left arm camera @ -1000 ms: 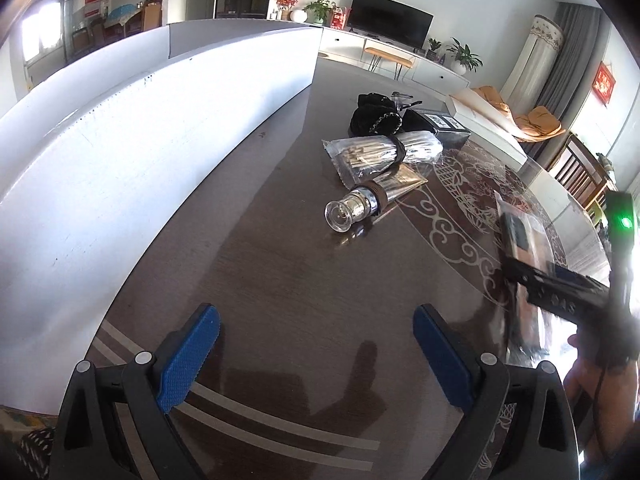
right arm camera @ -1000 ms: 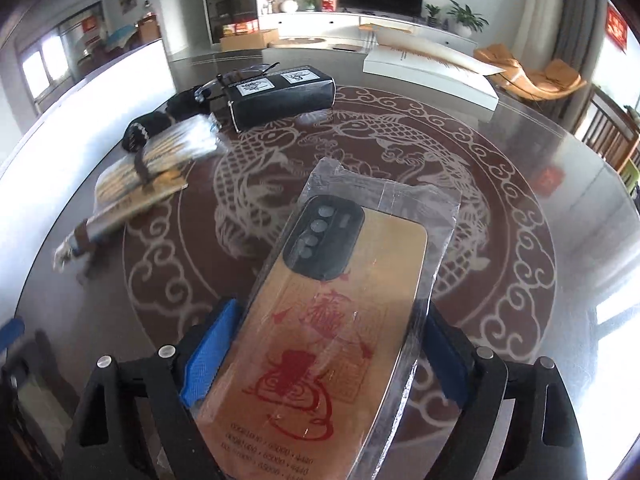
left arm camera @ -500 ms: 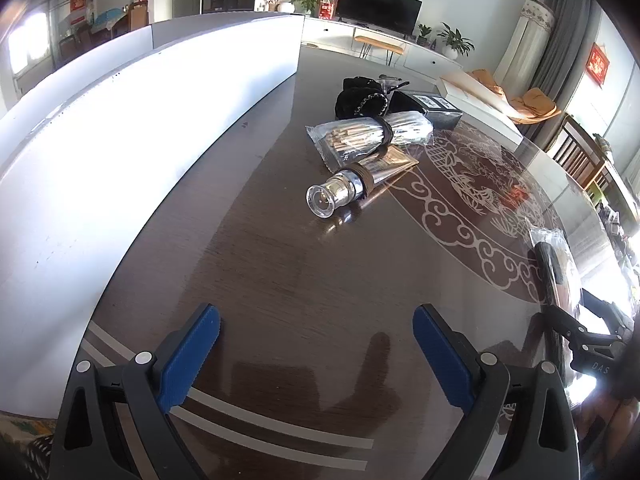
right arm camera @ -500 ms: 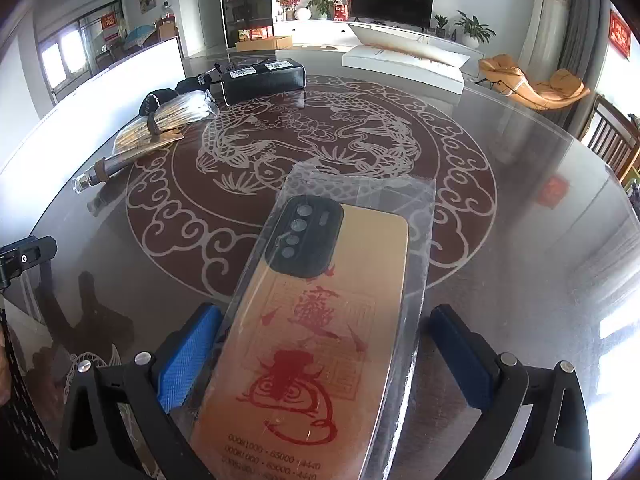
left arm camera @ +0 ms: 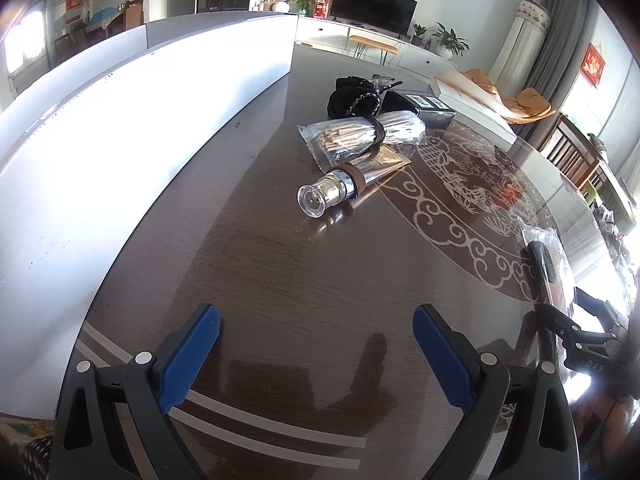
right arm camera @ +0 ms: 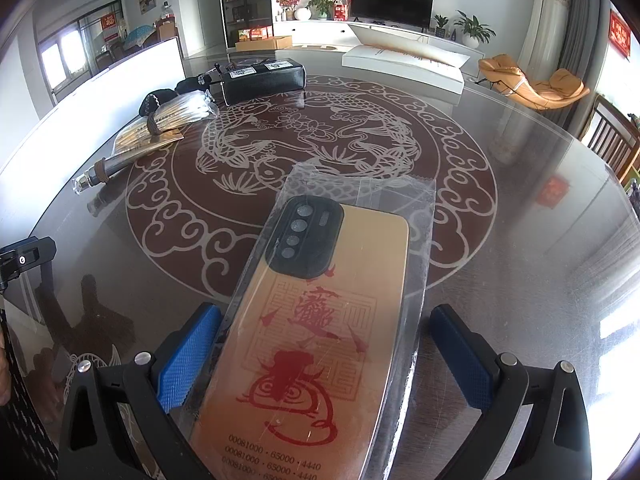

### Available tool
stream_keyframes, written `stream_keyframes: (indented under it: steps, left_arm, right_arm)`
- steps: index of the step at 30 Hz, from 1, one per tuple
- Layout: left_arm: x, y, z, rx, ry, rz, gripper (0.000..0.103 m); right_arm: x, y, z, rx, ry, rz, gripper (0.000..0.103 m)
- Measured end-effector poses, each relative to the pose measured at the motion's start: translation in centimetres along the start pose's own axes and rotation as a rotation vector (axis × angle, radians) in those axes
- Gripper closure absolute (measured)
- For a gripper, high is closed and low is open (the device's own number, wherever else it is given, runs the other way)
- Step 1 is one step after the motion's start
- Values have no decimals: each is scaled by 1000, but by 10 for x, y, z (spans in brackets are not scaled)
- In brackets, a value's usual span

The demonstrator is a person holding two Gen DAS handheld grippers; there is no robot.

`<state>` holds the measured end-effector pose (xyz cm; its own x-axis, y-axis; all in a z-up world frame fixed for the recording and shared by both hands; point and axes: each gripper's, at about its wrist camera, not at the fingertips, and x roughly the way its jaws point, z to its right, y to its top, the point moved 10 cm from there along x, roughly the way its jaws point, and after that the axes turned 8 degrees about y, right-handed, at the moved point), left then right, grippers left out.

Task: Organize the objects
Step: 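Lift the bagged phone case with right tool while left tool grasps the silver bottle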

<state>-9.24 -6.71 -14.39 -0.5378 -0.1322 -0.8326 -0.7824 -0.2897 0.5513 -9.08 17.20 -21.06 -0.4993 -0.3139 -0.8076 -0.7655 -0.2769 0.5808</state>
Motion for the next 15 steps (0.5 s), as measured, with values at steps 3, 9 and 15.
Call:
stream_keyframes:
  steps: [3,9,15]
  left_arm:
    - [0,0,1,1,-2,-1,4]
    - [1,-1,3,11,-2,-2,4]
    - [-3,1,3,1,-27,7,4]
  right_arm:
    - [0,0,0,0,0,0,0]
    - [0,0,0,0,0,0,0]
    - [0,0,0,0,0,0,0]
